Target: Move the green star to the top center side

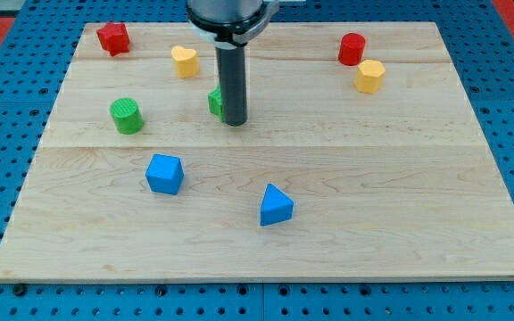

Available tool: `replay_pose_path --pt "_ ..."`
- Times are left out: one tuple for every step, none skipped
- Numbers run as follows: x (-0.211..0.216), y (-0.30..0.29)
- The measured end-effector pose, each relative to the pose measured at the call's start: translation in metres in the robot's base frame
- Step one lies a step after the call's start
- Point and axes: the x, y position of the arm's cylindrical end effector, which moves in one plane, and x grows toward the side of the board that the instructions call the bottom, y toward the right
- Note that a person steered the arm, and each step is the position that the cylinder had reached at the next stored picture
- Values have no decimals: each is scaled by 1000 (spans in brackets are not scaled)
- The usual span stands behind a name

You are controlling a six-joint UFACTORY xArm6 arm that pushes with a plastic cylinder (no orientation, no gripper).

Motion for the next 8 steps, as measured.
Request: replay_pose_path --pt "24 -9" --pt "-13 -19" --pt "-58 -21" --pt "-76 -10" --pt "-40 -41" --pt "-73 -75" --pt "-105 -25" --pt "-144 -14"
